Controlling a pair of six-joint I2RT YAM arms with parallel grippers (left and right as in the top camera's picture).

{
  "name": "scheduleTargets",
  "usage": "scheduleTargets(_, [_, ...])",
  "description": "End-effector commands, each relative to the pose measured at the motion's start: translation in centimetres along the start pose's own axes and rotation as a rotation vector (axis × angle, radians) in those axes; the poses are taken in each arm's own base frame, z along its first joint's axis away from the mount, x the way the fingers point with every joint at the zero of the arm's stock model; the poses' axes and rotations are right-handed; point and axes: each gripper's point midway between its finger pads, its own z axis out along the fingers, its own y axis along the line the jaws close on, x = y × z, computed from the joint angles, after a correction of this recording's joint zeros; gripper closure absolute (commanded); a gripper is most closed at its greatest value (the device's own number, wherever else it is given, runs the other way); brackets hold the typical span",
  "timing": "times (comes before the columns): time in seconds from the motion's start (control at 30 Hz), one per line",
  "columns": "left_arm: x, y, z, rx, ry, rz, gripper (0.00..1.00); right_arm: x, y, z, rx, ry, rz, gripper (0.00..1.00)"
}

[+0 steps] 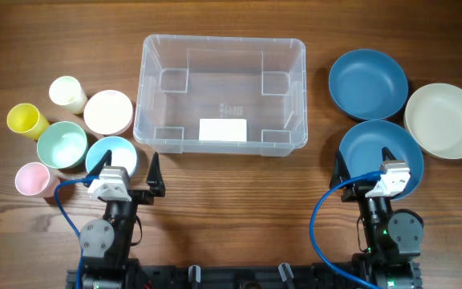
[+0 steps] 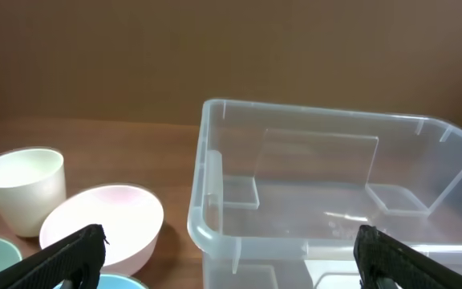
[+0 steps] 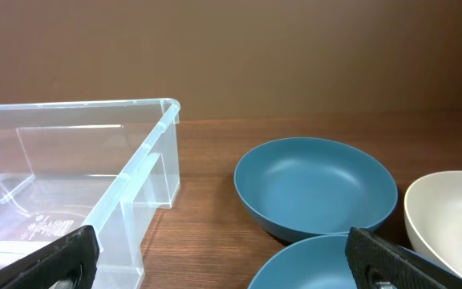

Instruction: Pack container

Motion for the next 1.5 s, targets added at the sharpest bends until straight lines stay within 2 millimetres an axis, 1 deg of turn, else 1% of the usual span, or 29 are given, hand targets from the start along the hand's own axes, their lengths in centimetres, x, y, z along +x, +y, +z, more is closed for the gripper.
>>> scheduleTargets(0.0, [-5.1, 0.6, -1.5, -0.059, -0.054, -0.077, 0.0, 0.0, 0.2, 0.0, -0.011, -0.001, -0.007, 0.0])
scheduleTargets(0.07, [-7.2, 0.8, -2.6, -0.085, -0.044, -0.119, 0.0, 0.0, 0.1, 0.0, -0.011, -0.001, -0.007, 0.0])
scheduleTargets(0.1, [-8.8, 1.1, -3.6, -0.123, -0.021, -0.152, 0.0, 0.0, 0.2, 0.0, -0.011, -0.001, -0.007, 0.0])
scheduleTargets(0.17, [-11.0, 1.7, -5.3, -0.193, 0.06, -0.192, 0.0, 0.0, 0.2, 0.0, -0.011, -0.001, -0.007, 0.0])
scheduleTargets(0.2, [-12.1, 1.7, -6.4, -0.209, 0.117, -0.19, 0.0, 0.0, 0.2, 0.0, -0.011, -0.001, -0.007, 0.0])
scheduleTargets(0.27, [-13.5, 0.9, -7.8, -0.197, 0.211, -0.19, 0.0, 0.0, 0.2, 0.0, -0.011, -0.001, -0.007, 0.0])
scheduleTargets(0.33, [-15.0, -2.1, -10.4, -0.061, 0.347, -0.212, 0.0, 0.0, 0.2, 0.0, -0.011, -0.001, -0.007, 0.0])
scheduleTargets(0.37, [-15.4, -3.1, -11.4, -0.009, 0.382, -0.223, 0.0, 0.0, 0.2, 0.0, -0.011, -0.001, -0.007, 0.0])
scheduleTargets(0.4, [-16.0, -3.6, -12.3, 0.012, 0.396, -0.227, 0.0, 0.0, 0.2, 0.0, -0.011, -0.001, -0.007, 0.0])
scheduleTargets(0.43, [-17.0, -3.7, -13.0, 0.012, 0.376, -0.215, 0.0, 0.0, 0.2, 0.0, -0.011, -0.001, -0.007, 0.0])
scheduleTargets(0.5, [-18.1, -3.4, -13.4, 0.001, 0.334, -0.21, 0.0, 0.0, 0.2, 0.0, -0.011, -0.001, -0.007, 0.0])
scheduleTargets(0.57, [-18.6, -3.5, -13.6, 0.005, 0.316, -0.209, 0.0, 0.0, 0.2, 0.0, -0.011, -0.001, -0.007, 0.0])
scheduleTargets(0.63, [-18.4, -3.3, -13.7, -0.006, 0.323, -0.208, 0.0, 0.0, 0.2, 0.0, -0.011, -0.001, -0.007, 0.0])
scheduleTargets(0.73, [-18.1, -2.4, -13.7, -0.059, 0.325, -0.21, 0.0, 0.0, 0.2, 0.0, -0.011, -0.001, -0.007, 0.0])
scheduleTargets(0.8, [-17.8, -0.9, -13.7, -0.161, 0.318, -0.283, 0.0, 0.0, 0.2, 0.0, -0.011, -0.001, -0.007, 0.0])
scheduleTargets(0.83, [-17.3, 0.6, -13.9, -0.263, 0.312, -0.358, 0.0, 0.0, 0.2, 0.0, -0.011, -0.001, -0.007, 0.0])
scheduleTargets(0.9, [-16.1, 2.9, -14.9, -0.434, 0.31, -0.482, 0.0, 0.0, 0.2, 0.0, -0.011, -0.001, -0.007, 0.0])
scheduleTargets(0.93, [-14.7, 4.2, -15.9, -0.551, 0.318, -0.578, 0.0, 0.0, 0.2, 0.0, -0.011, -0.001, -0.007, 0.0])
scheduleTargets(1.0, [-13.5, 4.5, -15.9, -0.587, 0.345, -0.598, 0.0, 0.0, 0.2, 0.0, -0.011, -0.001, -0.007, 0.0])
scheduleTargets(1.07, [-11.3, 4.8, -15.2, -0.63, 0.395, -0.623, 0.0, 0.0, 0.2, 0.0, -0.011, -0.001, -0.007, 0.0])
scheduleTargets(1.17, [-7.5, 5.3, -13.9, -0.705, 0.47, -0.68, 0.0, 0.0, 0.2, 0.0, -0.011, -0.001, -0.007, 0.0])
scheduleTargets(1.2, [-7.0, 5.3, -13.1, -0.707, 0.468, -0.688, 0.0, 0.0, 0.2, 0.0, -0.011, -0.001, -0.007, 0.0])
scheduleTargets(1.27, [-6.6, 5.3, -11.9, -0.726, 0.466, -0.735, 0.0, 0.0, 0.2, 0.0, -0.011, -0.001, -0.007, 0.0])
scheduleTargets(1.3, [-6.5, 4.8, -10.7, -0.726, 0.471, -0.814, 0.0, 0.0, 0.2, 0.0, -0.011, -0.001, -0.007, 0.0])
scheduleTargets(1.33, [-6.6, 4.8, -9.8, -0.728, 0.469, -0.831, 0.0, 0.0, 0.2, 0.0, -0.011, -0.001, -0.007, 0.0])
scheduleTargets(1.43, [-6.4, 5.1, -8.2, -0.755, 0.482, -0.816, 0.0, 0.0, 0.2, 0.0, -0.011, -0.001, -0.007, 0.0])
scheduleTargets(1.47, [-5.9, 5.2, -7.5, -0.777, 0.51, -0.805, 0.0, 0.0, 0.2, 0.0, -0.011, -0.001, -0.007, 0.0])
